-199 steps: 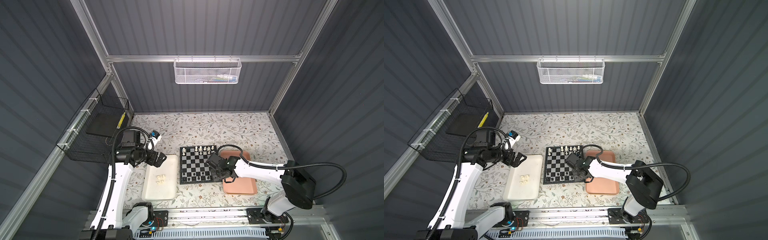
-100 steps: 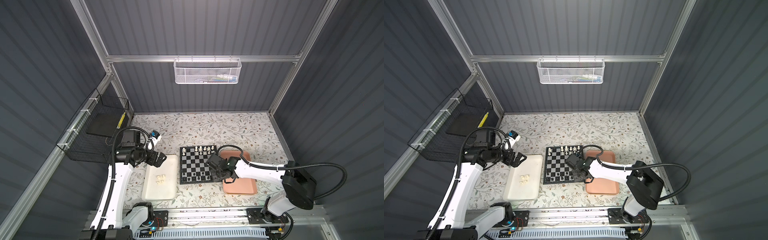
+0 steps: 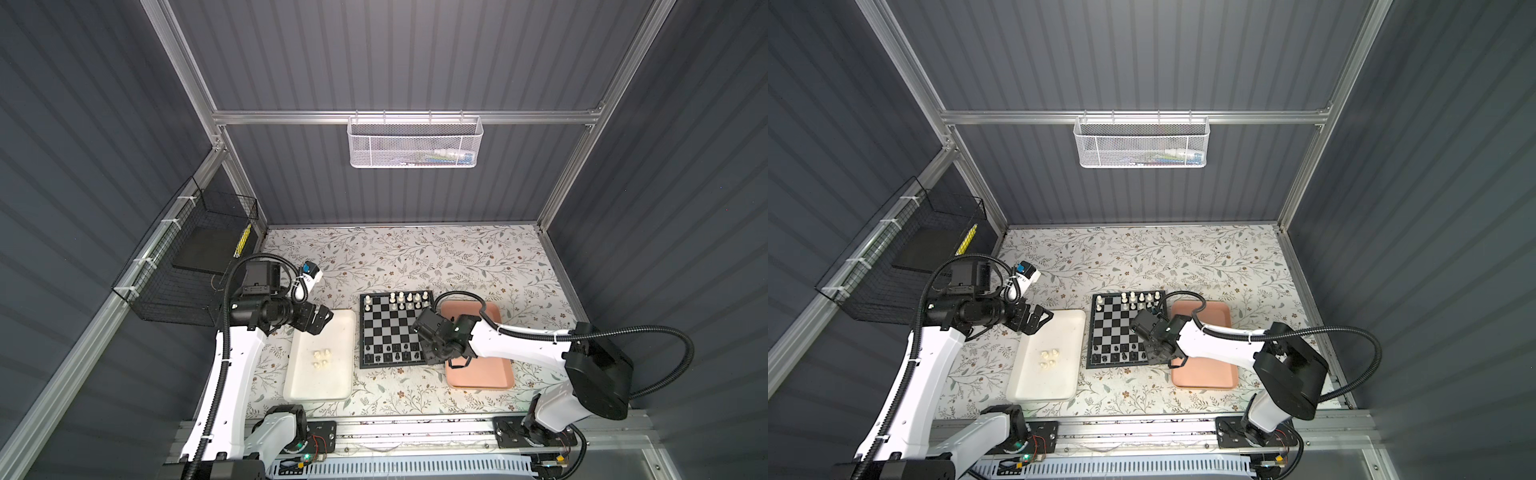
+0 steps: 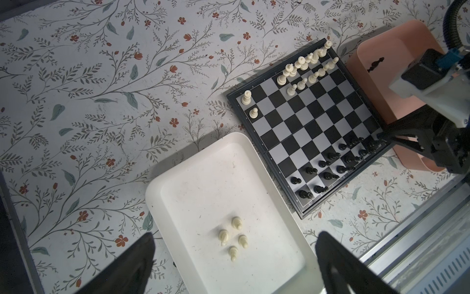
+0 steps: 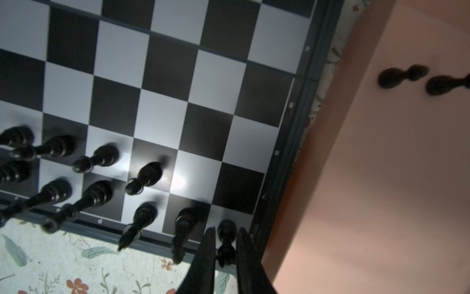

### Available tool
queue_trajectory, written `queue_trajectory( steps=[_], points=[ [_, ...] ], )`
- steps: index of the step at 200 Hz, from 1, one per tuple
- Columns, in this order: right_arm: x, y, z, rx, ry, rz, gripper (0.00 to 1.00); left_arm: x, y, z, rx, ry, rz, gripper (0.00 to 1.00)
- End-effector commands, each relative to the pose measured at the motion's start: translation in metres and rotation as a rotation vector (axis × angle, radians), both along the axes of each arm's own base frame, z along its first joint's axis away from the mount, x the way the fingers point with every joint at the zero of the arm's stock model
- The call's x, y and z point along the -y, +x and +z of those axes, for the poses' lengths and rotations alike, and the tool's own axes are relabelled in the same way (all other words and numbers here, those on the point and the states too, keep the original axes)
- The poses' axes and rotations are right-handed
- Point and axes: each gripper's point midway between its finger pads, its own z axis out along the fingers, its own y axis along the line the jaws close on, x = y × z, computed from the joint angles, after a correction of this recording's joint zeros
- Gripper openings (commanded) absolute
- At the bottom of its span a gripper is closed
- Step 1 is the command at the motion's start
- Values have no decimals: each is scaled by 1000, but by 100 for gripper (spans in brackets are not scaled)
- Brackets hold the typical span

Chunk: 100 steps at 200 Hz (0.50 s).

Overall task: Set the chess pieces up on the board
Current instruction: 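Lower the black pawn onto the empty square beside the black pawns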

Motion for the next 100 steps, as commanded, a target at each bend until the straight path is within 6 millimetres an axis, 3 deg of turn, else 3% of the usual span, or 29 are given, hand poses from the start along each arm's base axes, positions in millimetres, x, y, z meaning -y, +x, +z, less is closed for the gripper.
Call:
queue_trajectory(
  steps=[1, 100],
  points=[
    [7, -4, 3, 2, -18, -9, 22, 5, -7, 3, -10, -25, -5, 100],
    [8, 2, 25, 49, -16, 2, 27, 5, -6, 6, -2, -25, -5, 100]
  ],
)
